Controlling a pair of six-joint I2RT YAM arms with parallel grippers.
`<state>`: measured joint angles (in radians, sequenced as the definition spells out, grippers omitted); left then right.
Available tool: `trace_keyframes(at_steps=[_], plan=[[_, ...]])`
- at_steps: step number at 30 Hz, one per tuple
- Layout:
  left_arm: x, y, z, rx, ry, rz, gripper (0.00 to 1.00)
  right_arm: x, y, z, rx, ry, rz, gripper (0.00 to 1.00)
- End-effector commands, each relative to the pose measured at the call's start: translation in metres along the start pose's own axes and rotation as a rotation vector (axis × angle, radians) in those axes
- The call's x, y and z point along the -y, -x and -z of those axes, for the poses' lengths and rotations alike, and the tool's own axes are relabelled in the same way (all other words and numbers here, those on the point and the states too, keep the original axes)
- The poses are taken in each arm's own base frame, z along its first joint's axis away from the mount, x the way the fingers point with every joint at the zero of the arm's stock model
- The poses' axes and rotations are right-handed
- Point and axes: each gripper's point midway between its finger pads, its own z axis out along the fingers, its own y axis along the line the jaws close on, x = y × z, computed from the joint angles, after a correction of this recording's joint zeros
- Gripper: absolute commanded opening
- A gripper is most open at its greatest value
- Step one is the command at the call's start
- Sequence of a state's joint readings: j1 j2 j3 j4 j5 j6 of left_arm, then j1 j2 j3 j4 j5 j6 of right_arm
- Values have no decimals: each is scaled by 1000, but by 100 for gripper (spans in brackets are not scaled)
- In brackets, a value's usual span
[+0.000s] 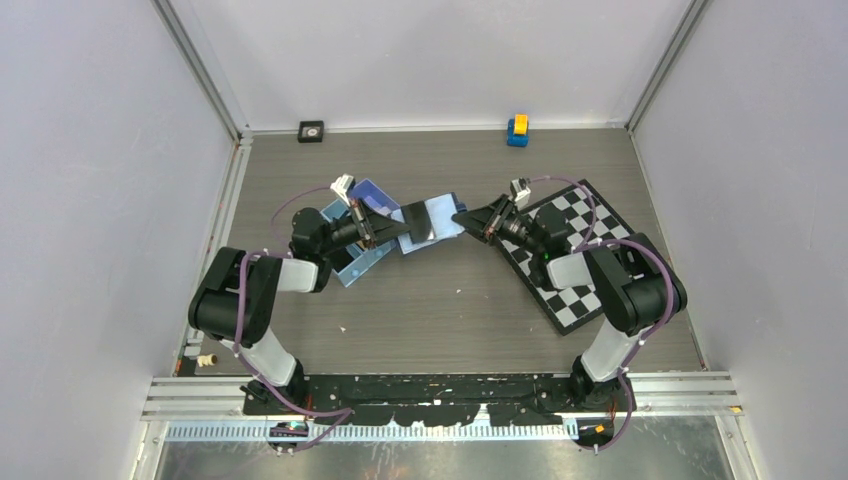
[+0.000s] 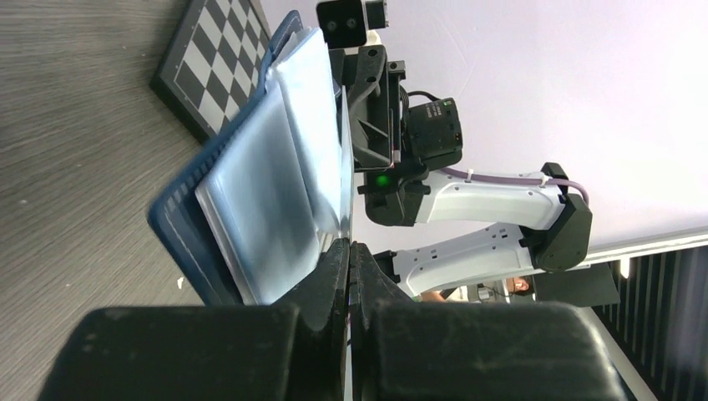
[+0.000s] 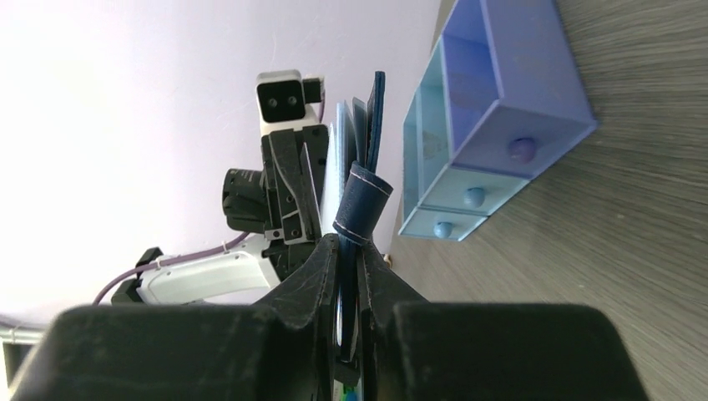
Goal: Take the credit cards out of the card holder
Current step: Remove the credit card from the card holder, then place the credit card in the storage box.
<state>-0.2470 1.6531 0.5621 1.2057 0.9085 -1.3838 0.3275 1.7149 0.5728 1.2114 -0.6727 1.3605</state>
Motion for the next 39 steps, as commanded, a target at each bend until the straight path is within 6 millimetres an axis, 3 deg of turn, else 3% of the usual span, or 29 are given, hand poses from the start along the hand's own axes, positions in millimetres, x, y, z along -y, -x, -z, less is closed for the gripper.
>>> trace_keyframes(at_steps=[1, 9, 14, 21, 33, 39], plan=[[-8, 4, 6, 17, 26, -8, 0, -11, 24, 10, 103, 16, 63, 0], [-33, 10, 18, 55, 171, 12, 0, 8, 39, 22, 171, -78, 66, 1], [-50, 19, 38, 119, 304, 12, 0, 20, 47, 34, 224, -222, 124, 1], [-57, 40, 74, 269, 464, -59, 0, 30, 54, 51, 288, -357, 173, 1], [-45, 67, 145, 592, 714, -150, 0, 35, 53, 50, 283, -369, 162, 0], [-41, 68, 163, 674, 768, -177, 0, 36, 53, 50, 283, -373, 161, 1]])
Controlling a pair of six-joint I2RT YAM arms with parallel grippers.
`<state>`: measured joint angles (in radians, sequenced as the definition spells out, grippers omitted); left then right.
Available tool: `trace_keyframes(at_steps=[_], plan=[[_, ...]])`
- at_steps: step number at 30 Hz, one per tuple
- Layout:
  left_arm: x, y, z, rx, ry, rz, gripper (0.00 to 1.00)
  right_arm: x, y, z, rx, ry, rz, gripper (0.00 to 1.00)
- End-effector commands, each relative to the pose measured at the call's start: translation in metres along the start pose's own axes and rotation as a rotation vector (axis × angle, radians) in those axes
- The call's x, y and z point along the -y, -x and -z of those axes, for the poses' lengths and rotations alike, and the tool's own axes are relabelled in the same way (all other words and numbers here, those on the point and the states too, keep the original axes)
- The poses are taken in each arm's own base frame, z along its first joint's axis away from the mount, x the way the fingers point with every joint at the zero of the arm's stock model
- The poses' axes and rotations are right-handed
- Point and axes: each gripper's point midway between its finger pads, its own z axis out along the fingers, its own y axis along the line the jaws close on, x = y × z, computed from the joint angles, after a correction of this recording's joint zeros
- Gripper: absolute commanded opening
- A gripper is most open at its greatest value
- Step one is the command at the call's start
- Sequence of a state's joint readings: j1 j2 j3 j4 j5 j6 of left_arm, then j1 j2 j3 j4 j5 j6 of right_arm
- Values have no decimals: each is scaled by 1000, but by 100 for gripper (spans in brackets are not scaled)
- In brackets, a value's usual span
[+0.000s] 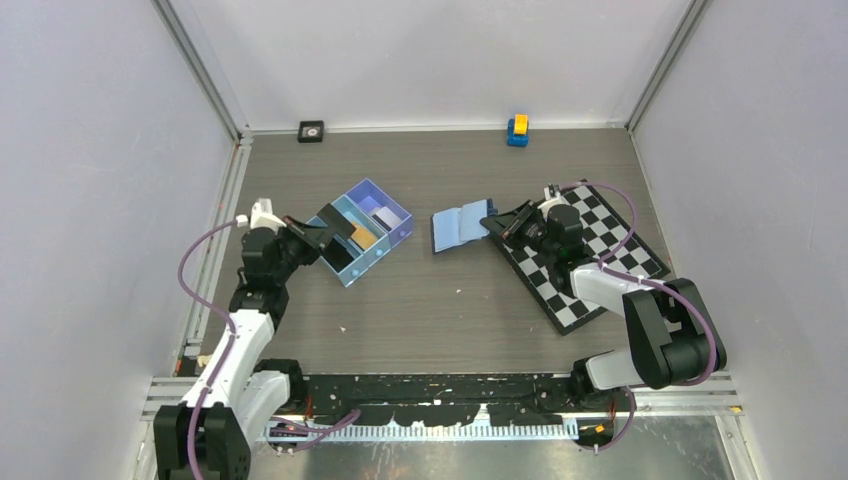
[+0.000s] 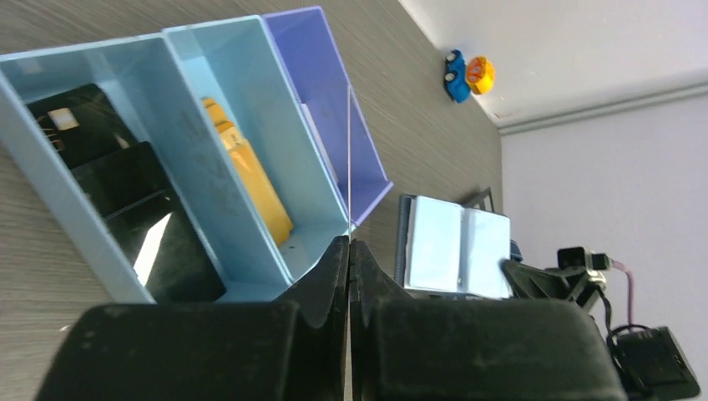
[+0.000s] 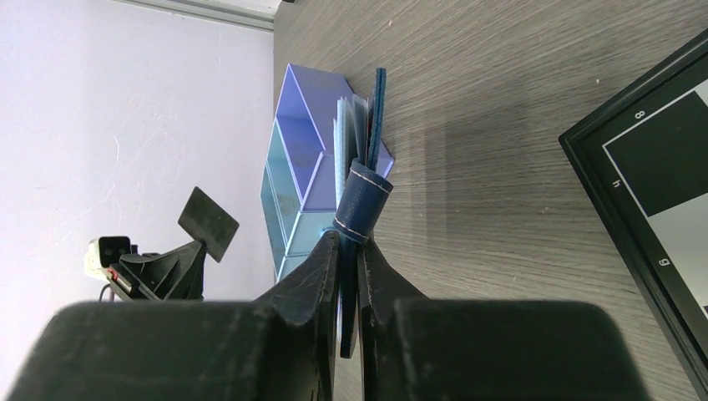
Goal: Take the credit cards out of the card holder
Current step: Place the credit card in the storage box.
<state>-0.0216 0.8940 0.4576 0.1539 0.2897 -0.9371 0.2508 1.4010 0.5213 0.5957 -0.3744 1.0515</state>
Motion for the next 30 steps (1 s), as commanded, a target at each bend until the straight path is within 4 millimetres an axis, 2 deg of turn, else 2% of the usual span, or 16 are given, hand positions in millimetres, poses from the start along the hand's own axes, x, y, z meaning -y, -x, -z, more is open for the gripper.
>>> trace_keyframes(at_steps=[1, 5, 10, 21, 24, 26, 27, 30], plan=[[-25, 8, 6, 66, 118, -20, 0, -12, 12, 0, 43, 38, 31, 1], [-33, 9, 8, 67, 171, -32, 0, -12, 11, 0, 42, 39, 28, 1], [-52, 3, 8, -1, 288, -57, 0, -11, 11, 0, 42, 36, 28, 0], [-63, -7, -5, -68, 311, -28, 0, -12, 10, -1, 35, 40, 25, 0], [-61, -11, -11, -63, 266, 2, 0, -12, 10, -1, 34, 45, 27, 1], [-63, -6, -15, -32, 257, 34, 0, -12, 10, -1, 32, 48, 27, 0], [-66, -1, -16, -13, 256, 53, 4, -12, 9, -2, 30, 49, 25, 0], [-67, -4, -19, -23, 243, 81, 26, -14, 9, -3, 25, 63, 24, 0]])
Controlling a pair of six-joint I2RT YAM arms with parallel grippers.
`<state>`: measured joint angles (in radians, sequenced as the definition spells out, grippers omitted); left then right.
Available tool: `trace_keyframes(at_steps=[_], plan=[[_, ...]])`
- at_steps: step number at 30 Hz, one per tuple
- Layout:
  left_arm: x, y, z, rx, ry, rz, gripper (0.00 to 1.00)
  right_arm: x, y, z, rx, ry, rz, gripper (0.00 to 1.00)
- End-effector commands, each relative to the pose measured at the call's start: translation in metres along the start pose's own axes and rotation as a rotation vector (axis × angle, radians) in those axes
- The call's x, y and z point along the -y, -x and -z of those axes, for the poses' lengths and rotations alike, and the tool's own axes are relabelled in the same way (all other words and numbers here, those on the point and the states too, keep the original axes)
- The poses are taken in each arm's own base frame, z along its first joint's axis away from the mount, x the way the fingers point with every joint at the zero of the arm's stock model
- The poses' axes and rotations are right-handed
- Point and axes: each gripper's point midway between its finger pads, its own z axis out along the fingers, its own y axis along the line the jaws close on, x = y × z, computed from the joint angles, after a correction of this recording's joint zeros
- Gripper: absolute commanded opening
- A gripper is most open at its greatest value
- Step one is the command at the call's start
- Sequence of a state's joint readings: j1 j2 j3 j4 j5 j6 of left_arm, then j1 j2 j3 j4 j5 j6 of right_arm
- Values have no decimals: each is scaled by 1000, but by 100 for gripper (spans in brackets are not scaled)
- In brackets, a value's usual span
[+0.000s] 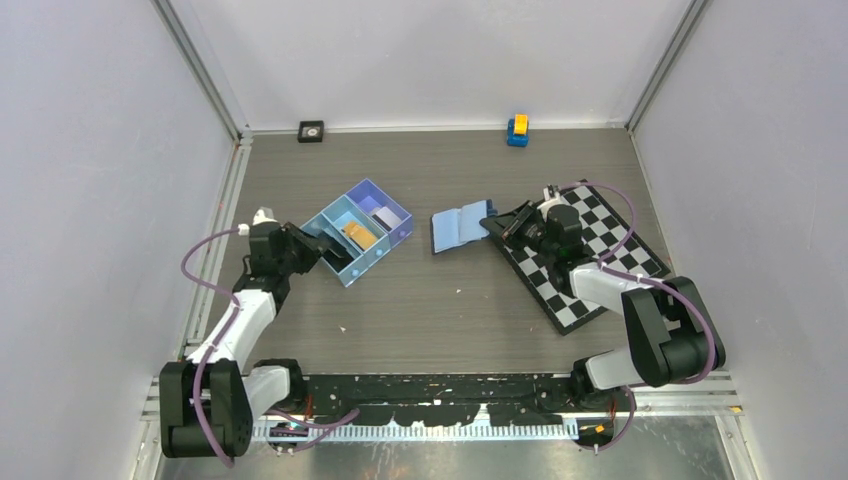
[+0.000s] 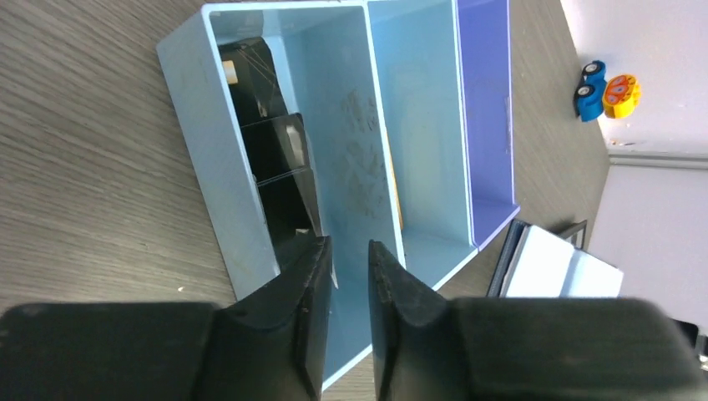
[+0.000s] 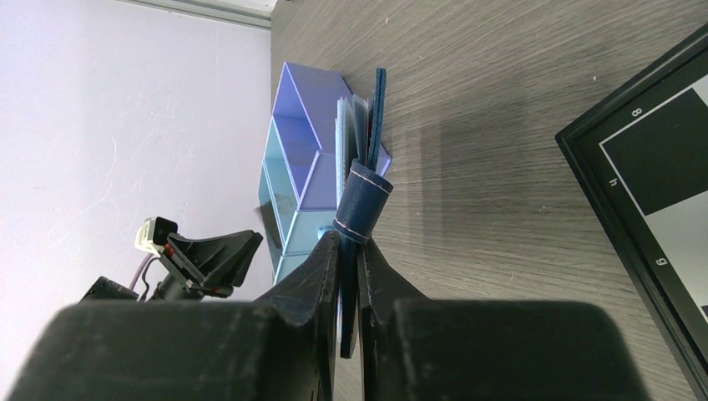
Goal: Take the credit cards out of the card holder
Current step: Place the credit card in the storage box.
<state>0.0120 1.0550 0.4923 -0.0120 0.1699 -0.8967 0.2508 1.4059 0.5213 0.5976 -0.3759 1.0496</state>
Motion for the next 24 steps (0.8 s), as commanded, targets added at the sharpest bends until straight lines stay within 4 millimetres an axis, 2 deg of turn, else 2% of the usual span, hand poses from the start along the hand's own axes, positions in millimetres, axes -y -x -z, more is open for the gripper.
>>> trace_keyframes(at_steps=[1, 2, 6, 8, 12, 15, 17, 19, 24], plan=[[11, 11, -5, 32, -71, 47, 36, -16, 9, -2, 26, 65, 22, 0], [12, 12, -5, 33, -72, 47, 45, -16, 9, -2, 26, 67, 22, 1], [18, 18, 8, 65, -86, 17, 65, -19, 8, -1, 22, 81, 23, 0], [26, 21, 19, 82, -116, -19, 69, -26, 8, -1, 12, 111, 22, 0], [57, 20, 44, 91, -282, -106, 71, -48, 0, -2, -30, 231, 8, 0], [81, 14, 57, 96, -438, -136, 79, -69, -6, 0, -68, 348, -11, 1], [91, 9, 59, 86, -491, -148, 85, -79, -10, 1, -91, 417, -34, 0], [101, -4, 56, 34, -527, -167, 88, -89, -12, 5, -105, 476, -48, 1], [128, -35, 50, -88, -636, -213, 91, -100, -15, 8, -121, 529, -49, 1]])
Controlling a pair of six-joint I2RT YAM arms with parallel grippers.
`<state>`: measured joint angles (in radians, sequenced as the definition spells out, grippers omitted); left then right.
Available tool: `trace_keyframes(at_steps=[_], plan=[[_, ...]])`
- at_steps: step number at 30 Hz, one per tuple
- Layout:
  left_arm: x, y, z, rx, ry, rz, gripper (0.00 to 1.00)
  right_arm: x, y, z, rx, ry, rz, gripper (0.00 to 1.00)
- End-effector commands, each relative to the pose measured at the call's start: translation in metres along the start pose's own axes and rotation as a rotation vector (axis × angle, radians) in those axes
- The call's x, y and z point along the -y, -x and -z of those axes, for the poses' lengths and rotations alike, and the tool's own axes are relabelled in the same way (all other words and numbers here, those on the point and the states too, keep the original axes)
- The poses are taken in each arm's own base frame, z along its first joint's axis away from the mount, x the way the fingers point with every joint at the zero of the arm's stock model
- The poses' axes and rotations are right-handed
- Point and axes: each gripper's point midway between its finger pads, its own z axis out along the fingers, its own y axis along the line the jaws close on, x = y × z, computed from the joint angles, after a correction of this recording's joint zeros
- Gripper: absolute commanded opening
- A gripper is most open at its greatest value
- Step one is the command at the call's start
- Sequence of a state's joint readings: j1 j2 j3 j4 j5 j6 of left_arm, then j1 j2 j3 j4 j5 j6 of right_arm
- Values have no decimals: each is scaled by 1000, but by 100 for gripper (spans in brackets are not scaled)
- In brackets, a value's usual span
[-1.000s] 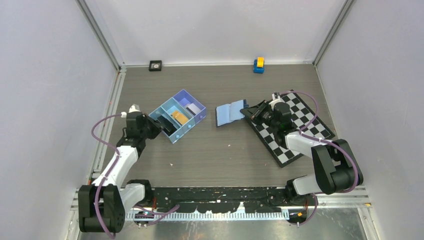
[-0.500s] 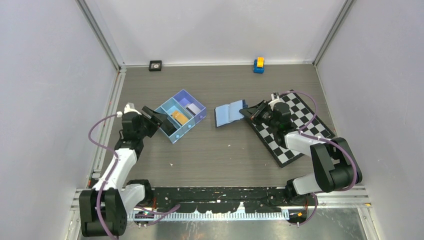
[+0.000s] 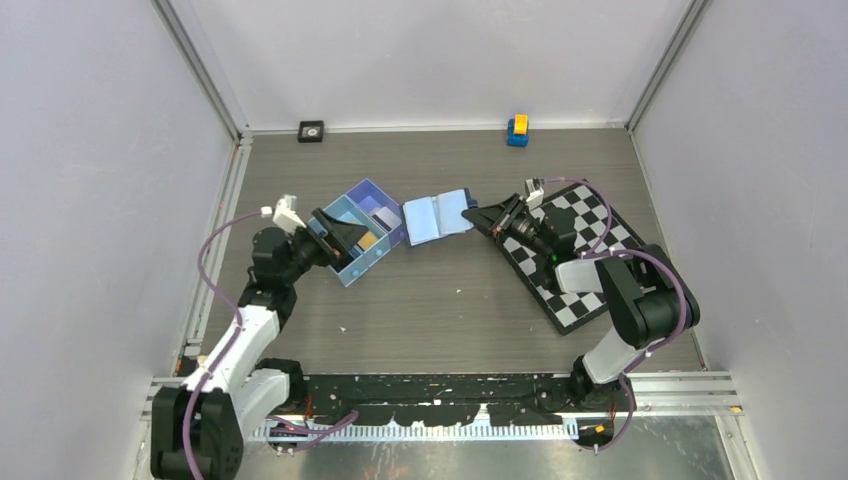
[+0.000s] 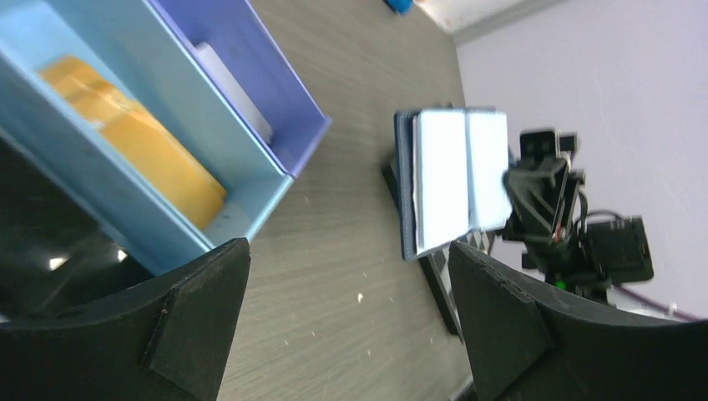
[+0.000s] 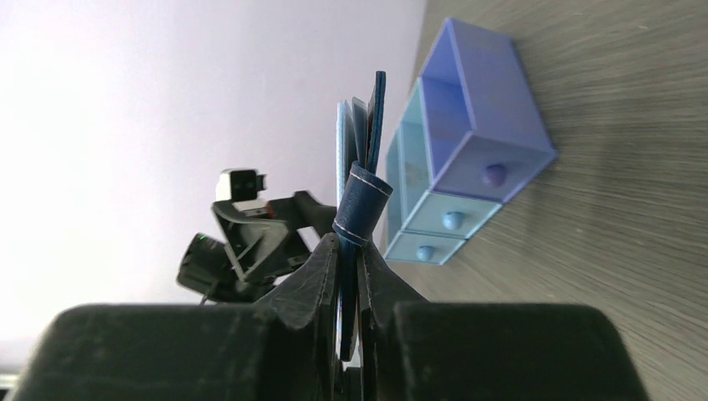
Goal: Take the credit cards out of the card holder
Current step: Remove the credit card from the card holder.
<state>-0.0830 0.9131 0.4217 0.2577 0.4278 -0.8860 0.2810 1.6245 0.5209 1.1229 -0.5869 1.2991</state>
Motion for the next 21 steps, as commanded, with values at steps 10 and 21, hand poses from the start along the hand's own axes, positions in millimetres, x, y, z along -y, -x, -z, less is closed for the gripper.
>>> trace_keyframes(at_steps=[10, 21], plan=[[65, -36, -33, -203, -366, 15, 95, -62, -14, 0, -57, 221, 91, 0], [83, -45, -35, -239, -473, 31, 76, -58, -53, -20, -154, 196, 123, 1]])
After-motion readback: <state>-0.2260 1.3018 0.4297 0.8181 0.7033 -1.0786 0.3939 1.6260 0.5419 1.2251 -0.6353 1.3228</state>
